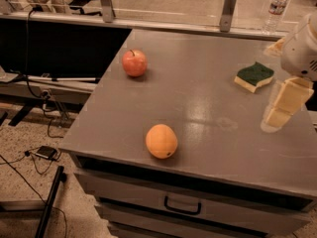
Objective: Pick sponge
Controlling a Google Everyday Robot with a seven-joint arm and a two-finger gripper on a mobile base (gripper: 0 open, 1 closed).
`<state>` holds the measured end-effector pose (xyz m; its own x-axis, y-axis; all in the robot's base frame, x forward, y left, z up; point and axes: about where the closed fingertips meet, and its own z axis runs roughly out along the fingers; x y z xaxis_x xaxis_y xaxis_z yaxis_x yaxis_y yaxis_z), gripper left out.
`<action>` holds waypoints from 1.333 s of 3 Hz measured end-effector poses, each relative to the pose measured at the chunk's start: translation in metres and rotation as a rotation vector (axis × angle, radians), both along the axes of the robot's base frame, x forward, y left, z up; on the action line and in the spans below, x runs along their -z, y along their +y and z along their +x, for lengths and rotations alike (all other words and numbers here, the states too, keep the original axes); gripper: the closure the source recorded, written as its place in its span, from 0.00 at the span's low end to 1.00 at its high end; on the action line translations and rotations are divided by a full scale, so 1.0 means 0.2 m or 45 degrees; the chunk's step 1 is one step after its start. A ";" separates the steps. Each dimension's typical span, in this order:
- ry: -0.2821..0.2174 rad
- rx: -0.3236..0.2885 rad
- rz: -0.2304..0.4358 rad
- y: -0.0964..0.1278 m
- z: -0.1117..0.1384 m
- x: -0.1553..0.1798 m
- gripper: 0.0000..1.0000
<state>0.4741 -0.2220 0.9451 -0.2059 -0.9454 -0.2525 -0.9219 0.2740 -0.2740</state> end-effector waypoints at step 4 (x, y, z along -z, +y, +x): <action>-0.001 0.100 0.293 -0.12 0.68 0.08 0.00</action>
Offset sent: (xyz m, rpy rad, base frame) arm 0.1052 -0.0276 -0.0057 0.0616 -0.0339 -0.0517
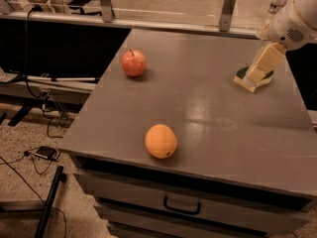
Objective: Pick sponge
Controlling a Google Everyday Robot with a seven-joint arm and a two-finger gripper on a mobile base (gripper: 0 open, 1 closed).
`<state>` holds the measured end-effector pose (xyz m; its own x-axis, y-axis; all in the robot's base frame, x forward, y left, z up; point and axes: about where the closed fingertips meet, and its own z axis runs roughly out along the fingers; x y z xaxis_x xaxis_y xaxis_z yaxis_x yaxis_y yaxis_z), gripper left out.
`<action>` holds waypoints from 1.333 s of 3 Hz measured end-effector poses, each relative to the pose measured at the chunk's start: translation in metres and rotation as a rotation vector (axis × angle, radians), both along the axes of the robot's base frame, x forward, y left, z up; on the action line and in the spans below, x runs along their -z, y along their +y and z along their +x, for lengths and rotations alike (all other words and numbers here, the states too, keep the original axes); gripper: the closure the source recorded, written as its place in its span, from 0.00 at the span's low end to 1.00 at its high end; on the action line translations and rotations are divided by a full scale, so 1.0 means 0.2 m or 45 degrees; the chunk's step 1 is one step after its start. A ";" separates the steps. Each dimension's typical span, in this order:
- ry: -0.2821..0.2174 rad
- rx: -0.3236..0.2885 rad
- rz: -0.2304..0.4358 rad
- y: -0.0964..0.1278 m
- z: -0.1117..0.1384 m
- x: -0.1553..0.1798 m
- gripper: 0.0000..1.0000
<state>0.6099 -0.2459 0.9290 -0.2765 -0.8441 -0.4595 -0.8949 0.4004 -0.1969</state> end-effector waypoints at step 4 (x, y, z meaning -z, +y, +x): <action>-0.017 0.334 0.283 -0.25 0.26 0.24 0.00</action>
Offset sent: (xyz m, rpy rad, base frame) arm 0.0482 -0.0545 -0.0386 0.2569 0.0107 -0.2648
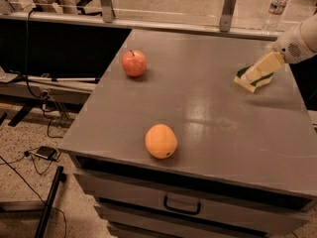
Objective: Pick sponge
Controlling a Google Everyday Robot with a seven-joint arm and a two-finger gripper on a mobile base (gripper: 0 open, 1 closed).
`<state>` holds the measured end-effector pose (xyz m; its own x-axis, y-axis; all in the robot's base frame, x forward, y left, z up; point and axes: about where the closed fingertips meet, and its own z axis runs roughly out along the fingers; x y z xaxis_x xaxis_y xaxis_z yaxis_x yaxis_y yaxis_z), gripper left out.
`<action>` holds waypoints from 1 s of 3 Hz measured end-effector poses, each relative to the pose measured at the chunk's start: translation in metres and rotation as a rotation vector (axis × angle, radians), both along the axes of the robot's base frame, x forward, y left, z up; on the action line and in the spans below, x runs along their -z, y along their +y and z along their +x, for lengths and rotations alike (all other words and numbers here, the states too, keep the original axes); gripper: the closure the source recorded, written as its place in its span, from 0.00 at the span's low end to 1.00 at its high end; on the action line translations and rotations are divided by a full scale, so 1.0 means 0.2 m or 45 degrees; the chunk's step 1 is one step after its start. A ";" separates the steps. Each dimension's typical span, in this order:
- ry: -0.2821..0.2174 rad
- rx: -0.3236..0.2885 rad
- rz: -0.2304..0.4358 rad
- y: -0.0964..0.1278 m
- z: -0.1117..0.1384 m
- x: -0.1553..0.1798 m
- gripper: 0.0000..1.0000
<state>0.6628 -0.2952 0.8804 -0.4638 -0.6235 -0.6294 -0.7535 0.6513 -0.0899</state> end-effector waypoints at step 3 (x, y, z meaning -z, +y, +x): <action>0.007 0.063 0.051 0.07 0.10 0.16 0.39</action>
Offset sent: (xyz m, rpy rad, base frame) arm 0.0200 0.0072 -0.0464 0.0464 0.0291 -0.0995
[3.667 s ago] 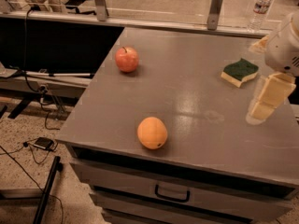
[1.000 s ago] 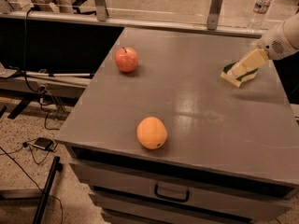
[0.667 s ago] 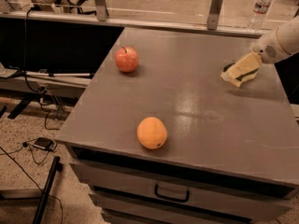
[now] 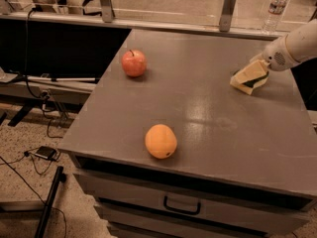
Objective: Pick sponge
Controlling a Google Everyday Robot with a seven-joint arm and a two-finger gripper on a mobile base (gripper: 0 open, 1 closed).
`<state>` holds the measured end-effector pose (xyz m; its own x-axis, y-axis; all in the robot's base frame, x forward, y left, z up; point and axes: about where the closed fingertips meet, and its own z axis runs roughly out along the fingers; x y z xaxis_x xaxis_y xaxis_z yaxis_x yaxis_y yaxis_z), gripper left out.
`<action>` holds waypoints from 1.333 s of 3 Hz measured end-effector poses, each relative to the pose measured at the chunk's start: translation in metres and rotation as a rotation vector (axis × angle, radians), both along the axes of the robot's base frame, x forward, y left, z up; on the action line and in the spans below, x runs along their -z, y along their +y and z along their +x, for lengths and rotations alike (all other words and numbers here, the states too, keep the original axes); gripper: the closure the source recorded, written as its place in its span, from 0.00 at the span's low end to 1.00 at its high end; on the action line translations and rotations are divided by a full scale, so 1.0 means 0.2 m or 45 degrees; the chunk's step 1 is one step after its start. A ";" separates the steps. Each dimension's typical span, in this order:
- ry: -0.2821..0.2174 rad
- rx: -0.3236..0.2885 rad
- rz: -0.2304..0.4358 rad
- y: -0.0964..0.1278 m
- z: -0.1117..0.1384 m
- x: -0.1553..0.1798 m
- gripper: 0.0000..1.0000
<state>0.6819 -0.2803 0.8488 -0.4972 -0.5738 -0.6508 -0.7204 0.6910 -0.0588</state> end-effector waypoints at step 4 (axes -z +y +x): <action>-0.189 -0.232 0.161 0.18 -0.10 -0.26 1.00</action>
Offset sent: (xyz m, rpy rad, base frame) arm -0.0140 0.0243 0.0296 -0.0501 -0.0673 0.1345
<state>0.6612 -0.2437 0.9003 -0.2865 -0.5549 -0.7810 -0.8237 0.5590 -0.0950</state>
